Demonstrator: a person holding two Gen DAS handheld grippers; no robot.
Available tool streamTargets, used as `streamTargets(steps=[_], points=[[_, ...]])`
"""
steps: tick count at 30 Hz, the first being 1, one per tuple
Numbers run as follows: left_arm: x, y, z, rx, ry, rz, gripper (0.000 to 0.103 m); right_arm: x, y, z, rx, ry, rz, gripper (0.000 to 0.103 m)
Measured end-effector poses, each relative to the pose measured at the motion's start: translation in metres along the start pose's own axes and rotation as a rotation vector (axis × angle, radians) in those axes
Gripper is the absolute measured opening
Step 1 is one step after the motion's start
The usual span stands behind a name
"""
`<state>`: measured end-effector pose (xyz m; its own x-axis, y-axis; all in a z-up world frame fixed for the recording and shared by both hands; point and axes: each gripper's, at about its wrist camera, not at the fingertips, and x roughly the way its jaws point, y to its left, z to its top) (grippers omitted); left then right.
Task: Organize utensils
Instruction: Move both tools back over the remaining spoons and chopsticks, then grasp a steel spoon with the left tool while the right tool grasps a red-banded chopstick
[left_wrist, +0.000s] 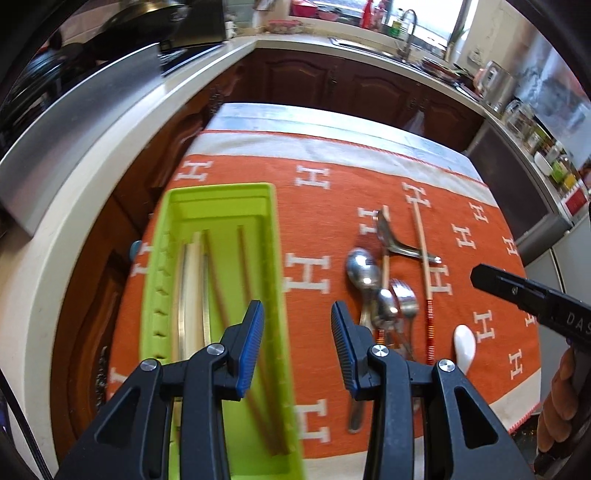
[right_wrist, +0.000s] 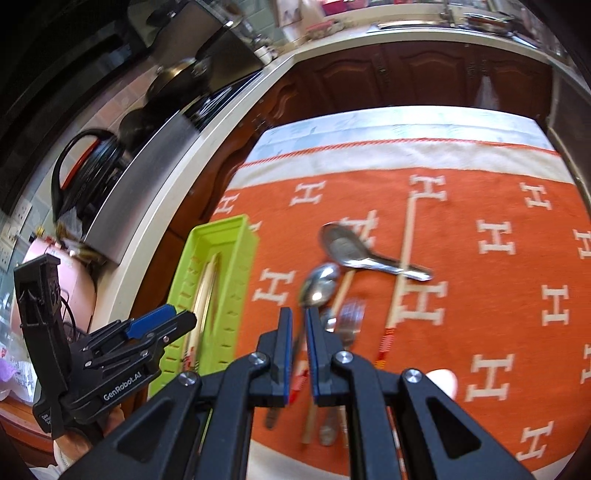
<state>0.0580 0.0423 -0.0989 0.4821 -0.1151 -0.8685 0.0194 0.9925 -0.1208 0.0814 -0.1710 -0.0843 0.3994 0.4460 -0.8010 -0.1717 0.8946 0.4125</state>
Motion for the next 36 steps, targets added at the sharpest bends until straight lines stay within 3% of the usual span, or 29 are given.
streamTargets(steps=[10,19,23,26,36], points=[[0.043,-0.036,-0.002,0.027,0.117,-0.070,0.036,0.010,-0.058,0.001,0.082,0.007,-0.039,0.011],[0.090,-0.037,0.004,-0.073,0.194,-0.185,0.036,0.046,-0.087,-0.004,0.141,0.078,0.027,0.011],[0.107,-0.032,0.009,-0.127,0.214,-0.215,0.036,0.058,-0.095,-0.004,0.163,0.100,0.049,0.013],[0.117,-0.030,0.010,-0.155,0.230,-0.245,0.036,0.063,-0.097,-0.003,0.165,0.106,0.061,0.021],[0.131,-0.033,0.019,-0.186,0.218,-0.296,0.036,0.083,-0.088,0.000,0.117,0.113,0.059,0.022]])
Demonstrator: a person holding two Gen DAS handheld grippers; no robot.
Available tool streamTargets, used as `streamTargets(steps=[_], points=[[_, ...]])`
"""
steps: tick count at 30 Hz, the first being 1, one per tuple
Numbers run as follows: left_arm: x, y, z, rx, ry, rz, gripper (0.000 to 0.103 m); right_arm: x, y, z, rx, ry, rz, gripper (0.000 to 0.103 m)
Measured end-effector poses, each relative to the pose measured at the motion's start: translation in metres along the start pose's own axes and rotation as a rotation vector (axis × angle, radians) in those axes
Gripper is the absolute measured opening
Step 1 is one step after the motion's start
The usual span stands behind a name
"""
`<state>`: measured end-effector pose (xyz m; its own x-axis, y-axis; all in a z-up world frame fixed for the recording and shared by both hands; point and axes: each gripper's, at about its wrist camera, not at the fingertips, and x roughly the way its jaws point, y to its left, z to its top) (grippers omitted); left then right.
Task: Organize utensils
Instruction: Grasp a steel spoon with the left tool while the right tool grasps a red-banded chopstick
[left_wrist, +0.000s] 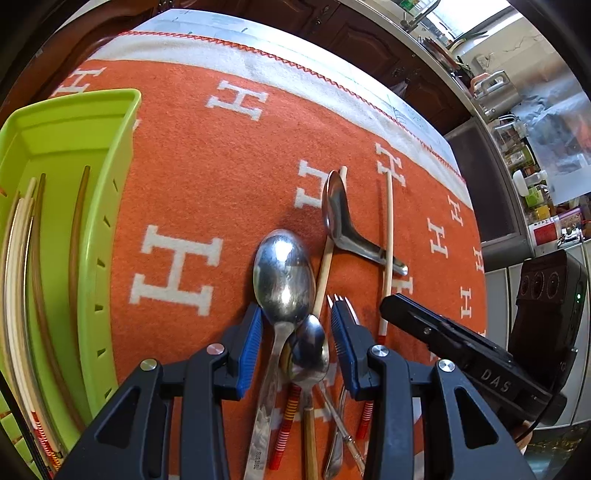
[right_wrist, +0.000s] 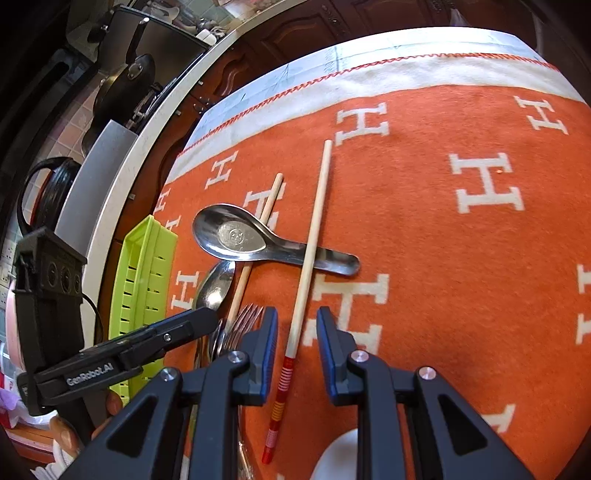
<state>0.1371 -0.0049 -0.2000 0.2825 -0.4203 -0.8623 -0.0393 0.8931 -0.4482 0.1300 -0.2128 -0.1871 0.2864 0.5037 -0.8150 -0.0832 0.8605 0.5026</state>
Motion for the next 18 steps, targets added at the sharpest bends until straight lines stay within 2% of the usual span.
streamTargets(steps=[3,5,10,14,18], points=[[0.003,-0.002,0.002,-0.007,-0.007,-0.018,0.036,0.002,0.005,0.001,-0.025,-0.010,-0.023,0.022],[0.005,-0.004,0.003,-0.001,-0.014,-0.019,0.032,0.003,0.008,0.001,-0.041,-0.015,-0.039,0.022],[0.012,-0.010,0.004,0.019,-0.032,-0.010,0.012,0.005,0.013,0.001,-0.077,-0.032,-0.094,0.013],[0.015,-0.011,0.005,0.000,-0.053,-0.023,0.008,0.004,0.010,0.000,-0.070,-0.036,-0.100,0.009],[0.014,-0.017,0.003,0.029,-0.071,0.008,0.006,0.002,0.008,-0.001,-0.051,-0.031,-0.097,0.006]])
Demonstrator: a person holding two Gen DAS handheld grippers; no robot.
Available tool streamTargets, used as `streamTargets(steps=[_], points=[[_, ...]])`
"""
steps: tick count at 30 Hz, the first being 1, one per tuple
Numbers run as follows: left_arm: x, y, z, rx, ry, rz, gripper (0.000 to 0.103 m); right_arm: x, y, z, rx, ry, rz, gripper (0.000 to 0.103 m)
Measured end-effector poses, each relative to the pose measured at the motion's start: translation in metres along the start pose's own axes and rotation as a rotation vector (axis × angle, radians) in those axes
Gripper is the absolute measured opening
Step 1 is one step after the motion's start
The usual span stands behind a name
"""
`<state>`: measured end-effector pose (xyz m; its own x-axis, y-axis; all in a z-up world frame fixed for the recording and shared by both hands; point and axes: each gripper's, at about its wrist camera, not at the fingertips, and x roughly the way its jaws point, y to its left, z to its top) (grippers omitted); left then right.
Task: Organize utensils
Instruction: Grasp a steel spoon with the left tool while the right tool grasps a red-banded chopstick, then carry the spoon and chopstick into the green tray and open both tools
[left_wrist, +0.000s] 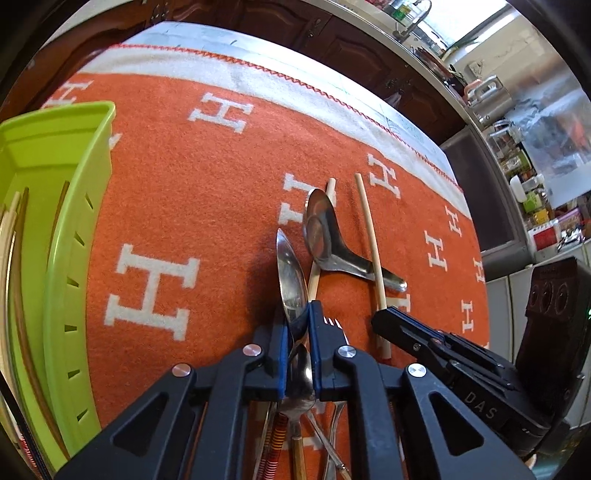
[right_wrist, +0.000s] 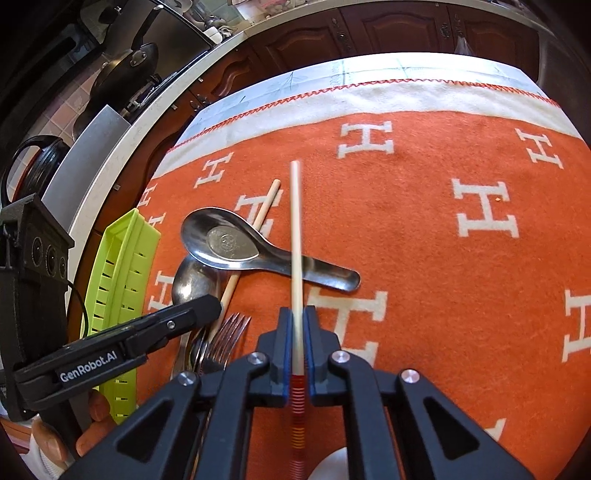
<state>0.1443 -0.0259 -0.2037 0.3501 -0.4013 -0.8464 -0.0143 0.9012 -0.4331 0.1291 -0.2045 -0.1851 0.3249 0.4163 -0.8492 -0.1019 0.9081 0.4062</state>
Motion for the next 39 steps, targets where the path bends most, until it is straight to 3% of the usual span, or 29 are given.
streamTargets(steps=[12,20,29,36,39], points=[[-0.040,0.006,-0.011,0.023,-0.049,-0.046,0.003,-0.027,0.002,-0.010,0.080,-0.024,0.091,0.006],[-0.104,0.005,-0.023,0.052,-0.124,-0.068,0.003,-0.054,0.032,-0.019,0.052,-0.042,0.167,0.006],[-0.189,0.038,-0.030,0.052,-0.250,0.085,0.003,-0.057,0.107,-0.028,-0.047,-0.001,0.255,0.006],[-0.213,0.076,-0.027,0.018,-0.289,0.139,0.003,-0.032,0.155,-0.027,-0.066,0.060,0.289,0.006],[-0.207,0.089,-0.023,0.023,-0.270,0.170,0.004,-0.017,0.168,-0.027,-0.060,0.096,0.288,0.006]])
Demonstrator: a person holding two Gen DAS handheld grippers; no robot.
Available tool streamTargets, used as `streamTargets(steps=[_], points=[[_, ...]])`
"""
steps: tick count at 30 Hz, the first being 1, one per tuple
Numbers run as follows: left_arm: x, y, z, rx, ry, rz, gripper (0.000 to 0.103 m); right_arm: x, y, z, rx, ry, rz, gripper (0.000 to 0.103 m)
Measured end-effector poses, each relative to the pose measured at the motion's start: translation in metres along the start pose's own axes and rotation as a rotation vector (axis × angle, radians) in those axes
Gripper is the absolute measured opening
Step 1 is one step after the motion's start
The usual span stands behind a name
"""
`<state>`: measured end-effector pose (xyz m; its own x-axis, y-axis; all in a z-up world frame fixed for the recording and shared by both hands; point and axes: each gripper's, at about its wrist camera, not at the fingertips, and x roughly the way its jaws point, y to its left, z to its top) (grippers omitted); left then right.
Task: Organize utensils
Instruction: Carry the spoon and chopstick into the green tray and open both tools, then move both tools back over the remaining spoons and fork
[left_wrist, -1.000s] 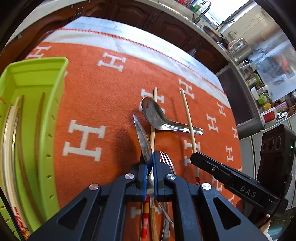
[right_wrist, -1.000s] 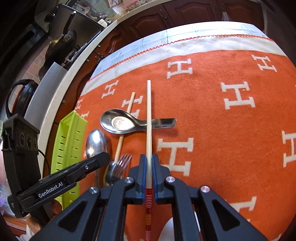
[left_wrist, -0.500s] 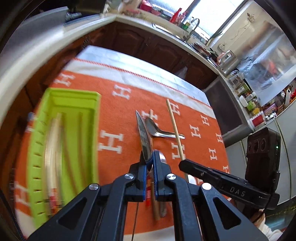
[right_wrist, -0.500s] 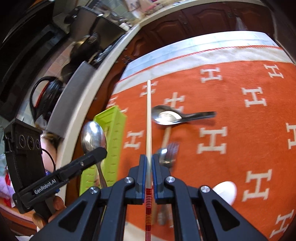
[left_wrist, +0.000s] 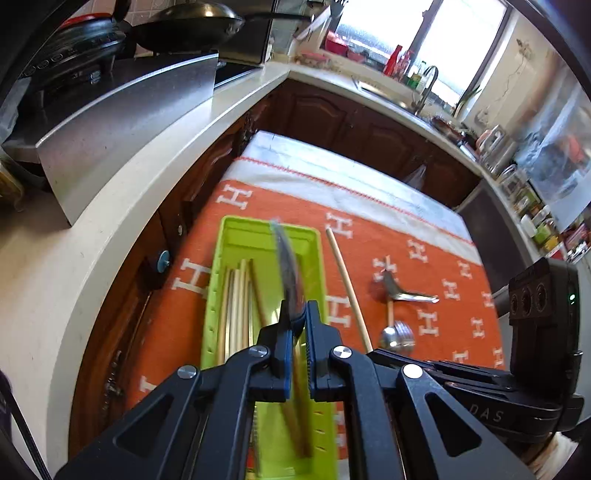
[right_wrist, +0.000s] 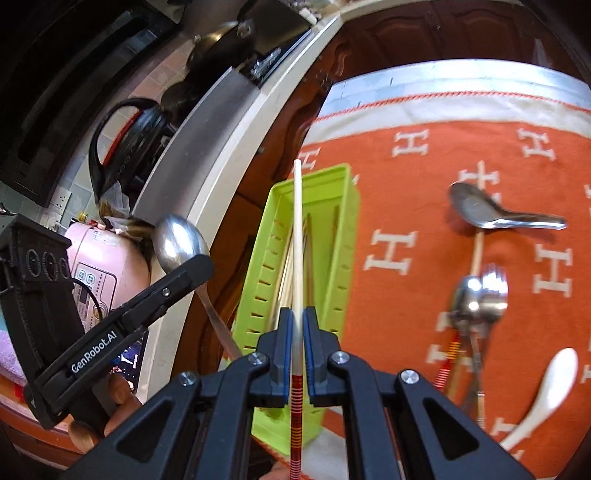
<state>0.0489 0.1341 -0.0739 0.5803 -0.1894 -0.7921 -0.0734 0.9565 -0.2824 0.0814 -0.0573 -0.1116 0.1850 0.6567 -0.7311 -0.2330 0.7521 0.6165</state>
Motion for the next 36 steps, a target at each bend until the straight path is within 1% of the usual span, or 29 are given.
streamTargets(steps=[1,4,6,8,10,14,17,20,22,24,32,36], points=[[0.006,0.006,0.001,-0.006,0.012,0.013,0.004,0.006,0.002,0.001,0.005,0.007,-0.005,0.006],[0.026,0.018,-0.003,-0.043,0.070,-0.006,0.004,0.020,0.007,0.002,0.009,0.023,-0.020,0.006],[0.035,0.024,-0.005,-0.051,0.084,0.002,0.004,0.029,0.011,0.003,0.005,0.028,-0.034,0.006],[0.038,0.022,-0.009,-0.042,0.084,0.030,0.012,0.034,0.015,0.005,-0.008,0.023,-0.053,0.007],[0.033,0.021,-0.009,-0.030,0.061,0.041,0.028,0.037,0.017,0.007,-0.017,0.015,-0.085,0.007],[0.022,0.017,-0.009,-0.007,0.026,0.072,0.033,0.038,0.016,0.008,-0.020,0.006,-0.103,0.007],[0.018,0.015,-0.007,-0.004,0.020,0.081,0.036,0.036,0.013,0.009,-0.023,0.001,-0.116,0.007],[0.017,0.012,-0.009,0.011,0.020,0.094,0.039,0.031,0.009,0.010,-0.039,-0.010,-0.137,0.007],[0.017,0.008,-0.010,0.021,0.023,0.105,0.044,0.026,0.005,0.010,-0.042,-0.017,-0.148,0.007],[0.018,0.006,-0.011,0.030,0.024,0.105,0.046,0.019,0.000,0.011,-0.046,-0.028,-0.158,0.007],[0.025,-0.022,-0.018,0.086,0.048,0.062,0.046,-0.025,-0.026,0.014,-0.061,-0.110,-0.209,0.007],[0.029,-0.044,-0.020,0.129,0.058,0.034,0.046,-0.051,-0.043,0.011,-0.072,-0.150,-0.263,0.007]])
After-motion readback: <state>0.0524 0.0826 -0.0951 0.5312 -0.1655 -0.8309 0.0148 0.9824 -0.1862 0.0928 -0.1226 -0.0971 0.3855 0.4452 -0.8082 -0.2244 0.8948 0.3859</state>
